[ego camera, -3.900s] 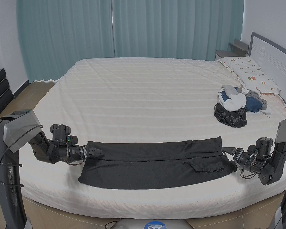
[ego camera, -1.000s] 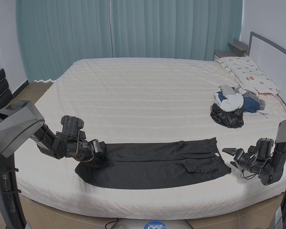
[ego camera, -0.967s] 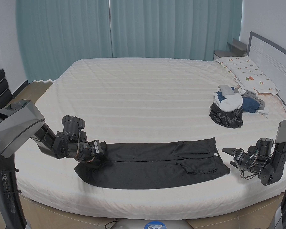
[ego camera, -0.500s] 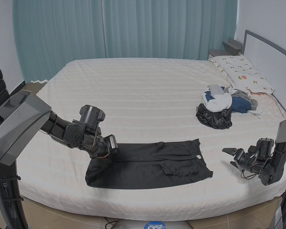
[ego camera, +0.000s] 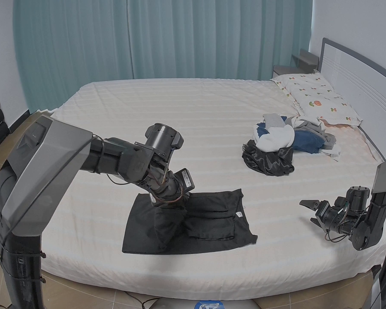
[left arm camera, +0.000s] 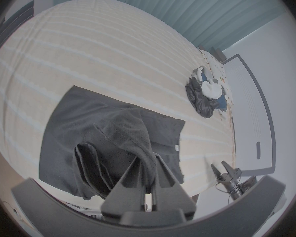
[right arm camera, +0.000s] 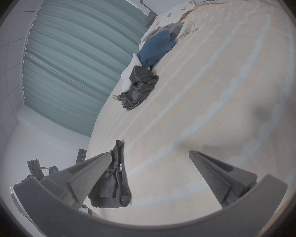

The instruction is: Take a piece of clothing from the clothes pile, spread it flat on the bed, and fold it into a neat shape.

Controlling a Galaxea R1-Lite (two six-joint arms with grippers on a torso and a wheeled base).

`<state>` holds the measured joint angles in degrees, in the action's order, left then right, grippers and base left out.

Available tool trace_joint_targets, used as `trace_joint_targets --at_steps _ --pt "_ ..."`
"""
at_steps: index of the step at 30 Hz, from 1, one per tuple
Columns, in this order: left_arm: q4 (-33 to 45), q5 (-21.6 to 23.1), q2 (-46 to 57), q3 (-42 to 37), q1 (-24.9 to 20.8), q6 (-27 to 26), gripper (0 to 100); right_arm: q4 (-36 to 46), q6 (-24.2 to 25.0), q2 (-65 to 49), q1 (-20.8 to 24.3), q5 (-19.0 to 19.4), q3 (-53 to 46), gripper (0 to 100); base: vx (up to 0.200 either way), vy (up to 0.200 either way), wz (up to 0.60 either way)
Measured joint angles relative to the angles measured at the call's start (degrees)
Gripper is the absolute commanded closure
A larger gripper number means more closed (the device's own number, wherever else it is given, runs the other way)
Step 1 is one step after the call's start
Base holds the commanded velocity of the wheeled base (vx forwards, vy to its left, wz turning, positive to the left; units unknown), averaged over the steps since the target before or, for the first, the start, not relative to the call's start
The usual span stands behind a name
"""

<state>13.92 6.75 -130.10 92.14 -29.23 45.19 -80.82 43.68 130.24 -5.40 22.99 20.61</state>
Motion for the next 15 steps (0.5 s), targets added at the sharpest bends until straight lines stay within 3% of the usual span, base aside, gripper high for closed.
trace_joint_targets --at_steps 4,13,14,15 --pt "0.8 -0.1 -2.7 4.0 -1.7 1.6 100 0.0 0.0 -0.1 0.1 0.0 0.0 0 0.000 -0.200 0.00" --pt "0.9 -2.4 -8.0 11.5 -2.5 8.1 100 0.0 0.0 -0.1 0.1 0.0 0.0 0 0.000 0.000 0.00" --pt "0.9 -2.5 -8.6 12.1 -2.5 8.6 0 0.0 0.0 -0.1 0.3 0.0 -0.1 0 0.000 0.000 0.00" --pt "1.0 -2.7 -9.0 12.6 -2.6 8.8 0 0.0 0.0 -0.1 0.3 0.0 -0.1 0 0.000 0.000 0.00"
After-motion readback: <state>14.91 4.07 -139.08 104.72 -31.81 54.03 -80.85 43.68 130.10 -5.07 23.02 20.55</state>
